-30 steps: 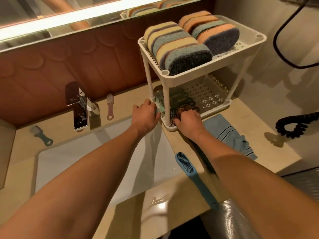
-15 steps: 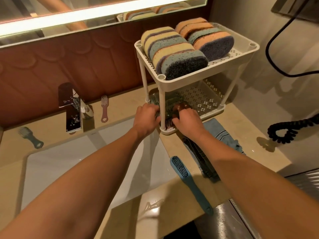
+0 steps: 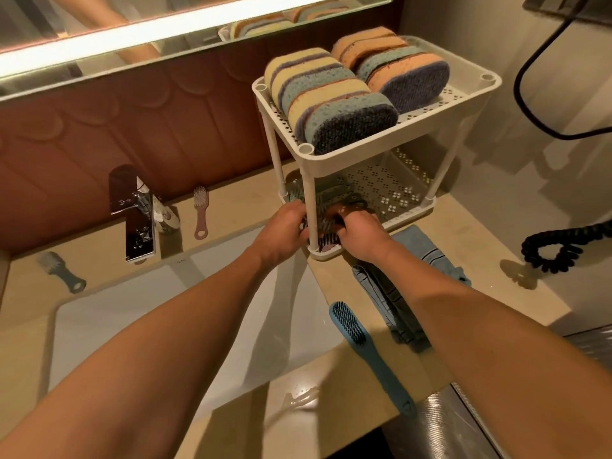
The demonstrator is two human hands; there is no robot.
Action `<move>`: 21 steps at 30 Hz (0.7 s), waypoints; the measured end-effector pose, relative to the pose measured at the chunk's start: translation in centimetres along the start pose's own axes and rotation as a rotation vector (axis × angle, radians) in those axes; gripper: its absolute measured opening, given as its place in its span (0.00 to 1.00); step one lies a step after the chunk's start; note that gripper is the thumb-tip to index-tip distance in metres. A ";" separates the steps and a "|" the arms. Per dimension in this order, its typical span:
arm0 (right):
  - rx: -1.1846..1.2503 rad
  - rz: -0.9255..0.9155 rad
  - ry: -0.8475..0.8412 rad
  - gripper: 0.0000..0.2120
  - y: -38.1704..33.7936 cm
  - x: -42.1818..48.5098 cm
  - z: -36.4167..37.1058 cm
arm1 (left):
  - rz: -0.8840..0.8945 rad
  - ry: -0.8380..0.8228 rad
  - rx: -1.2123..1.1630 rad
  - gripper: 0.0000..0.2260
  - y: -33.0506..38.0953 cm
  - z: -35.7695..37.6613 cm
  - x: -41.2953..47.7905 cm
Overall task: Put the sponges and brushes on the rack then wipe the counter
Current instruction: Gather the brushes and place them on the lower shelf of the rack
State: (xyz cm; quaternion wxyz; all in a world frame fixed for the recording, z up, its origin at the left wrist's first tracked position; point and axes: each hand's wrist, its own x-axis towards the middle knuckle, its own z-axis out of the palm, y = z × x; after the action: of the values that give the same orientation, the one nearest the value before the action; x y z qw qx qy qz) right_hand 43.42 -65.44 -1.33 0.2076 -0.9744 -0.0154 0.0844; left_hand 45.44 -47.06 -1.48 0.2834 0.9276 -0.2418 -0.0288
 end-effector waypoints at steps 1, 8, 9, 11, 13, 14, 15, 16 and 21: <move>-0.007 0.013 -0.005 0.13 0.1 0.0 -0.1 | 0.006 -0.002 0.001 0.11 0.1 0.0 -0.2; -0.016 0.016 -0.054 0.13 0.5 -0.8 -0.7 | 0.018 0.004 0.052 0.10 0.7 0.2 -1.7; -0.015 0.002 -0.069 0.13 0.4 -1.0 -0.8 | 0.025 -0.004 0.066 0.10 0.8 0.2 -1.8; -0.029 -0.025 -0.079 0.14 0.1 -1.4 -0.9 | 0.034 -0.023 0.095 0.10 1.0 0.3 -1.9; -0.037 -0.034 -0.071 0.14 -0.1 -1.9 -1.2 | 0.029 -0.022 0.110 0.10 1.2 0.4 -2.1; -0.037 -0.038 -0.066 0.14 -0.1 -2.2 -1.2 | 0.024 -0.014 0.114 0.10 1.3 0.3 -2.3; -0.038 -0.043 -0.062 0.14 -0.2 -2.5 -1.2 | 0.020 -0.002 0.121 0.10 1.3 0.3 -2.5; -0.039 -0.048 -0.059 0.15 -0.2 -2.7 -1.3 | 0.021 0.017 0.135 0.10 1.4 0.1 -2.8; -0.044 -0.052 -0.025 0.16 -1.0 -4.6 -1.8 | -0.012 0.054 0.256 0.18 2.6 -0.8 -5.7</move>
State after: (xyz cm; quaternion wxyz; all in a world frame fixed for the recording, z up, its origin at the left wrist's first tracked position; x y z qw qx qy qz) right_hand 39.20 -65.58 1.39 0.1881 -0.9769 -0.0453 0.0909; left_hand 39.45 -45.93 0.09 0.1691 0.9580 -0.2301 0.0255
